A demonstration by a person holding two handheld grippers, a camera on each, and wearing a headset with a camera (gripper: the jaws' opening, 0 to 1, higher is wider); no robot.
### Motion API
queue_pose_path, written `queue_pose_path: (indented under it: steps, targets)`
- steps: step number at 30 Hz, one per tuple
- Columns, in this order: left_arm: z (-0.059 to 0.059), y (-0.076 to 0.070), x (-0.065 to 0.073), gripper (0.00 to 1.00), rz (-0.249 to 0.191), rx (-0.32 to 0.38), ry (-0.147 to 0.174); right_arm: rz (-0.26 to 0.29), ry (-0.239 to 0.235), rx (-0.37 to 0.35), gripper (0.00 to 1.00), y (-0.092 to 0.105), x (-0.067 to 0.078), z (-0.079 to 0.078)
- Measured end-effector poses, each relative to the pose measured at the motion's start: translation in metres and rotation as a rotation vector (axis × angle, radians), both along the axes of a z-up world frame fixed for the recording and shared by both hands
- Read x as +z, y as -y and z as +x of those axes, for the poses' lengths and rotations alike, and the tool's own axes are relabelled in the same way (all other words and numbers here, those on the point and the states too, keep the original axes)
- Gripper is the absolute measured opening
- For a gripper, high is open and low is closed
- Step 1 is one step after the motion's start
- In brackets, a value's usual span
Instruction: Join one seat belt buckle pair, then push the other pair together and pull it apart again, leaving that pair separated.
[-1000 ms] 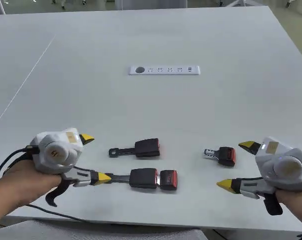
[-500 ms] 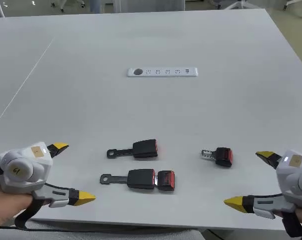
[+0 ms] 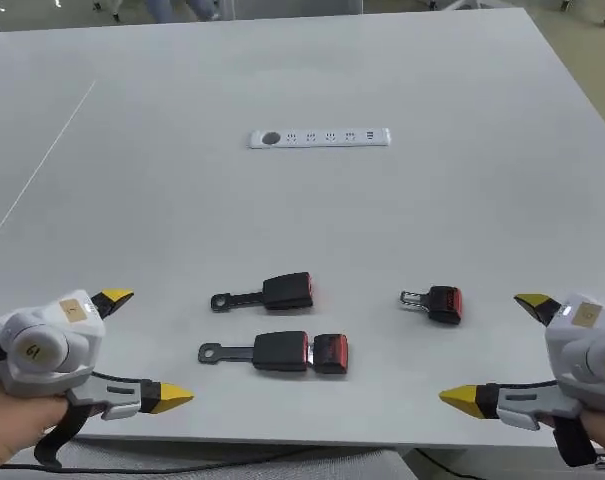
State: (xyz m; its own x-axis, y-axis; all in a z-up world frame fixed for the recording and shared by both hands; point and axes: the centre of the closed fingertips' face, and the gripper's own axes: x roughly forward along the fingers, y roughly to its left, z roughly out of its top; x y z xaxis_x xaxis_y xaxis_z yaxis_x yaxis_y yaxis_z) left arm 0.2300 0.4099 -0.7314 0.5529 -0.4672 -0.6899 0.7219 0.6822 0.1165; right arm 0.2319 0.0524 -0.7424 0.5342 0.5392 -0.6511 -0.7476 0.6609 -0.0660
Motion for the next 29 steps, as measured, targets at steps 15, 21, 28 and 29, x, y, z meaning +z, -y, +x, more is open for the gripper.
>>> queue_pose_path:
  steps: [15,21,28,29]
  targets:
    - [-0.004,0.002,-0.007,1.0,-0.02,0.012,-0.013,0.008,-0.029,0.009,0.99,-0.013,-0.006,0.0]
    - [-0.007,0.0,-0.009,1.0,-0.027,0.015,-0.016,0.011,-0.045,0.016,0.98,-0.021,-0.011,-0.001]
    - [-0.008,-0.002,-0.012,1.0,-0.017,0.005,-0.004,-0.002,-0.056,0.019,0.98,-0.023,-0.01,0.0]
    - [-0.009,-0.002,-0.013,1.0,-0.004,-0.006,0.0,-0.003,-0.056,0.015,0.98,-0.023,-0.01,0.001]
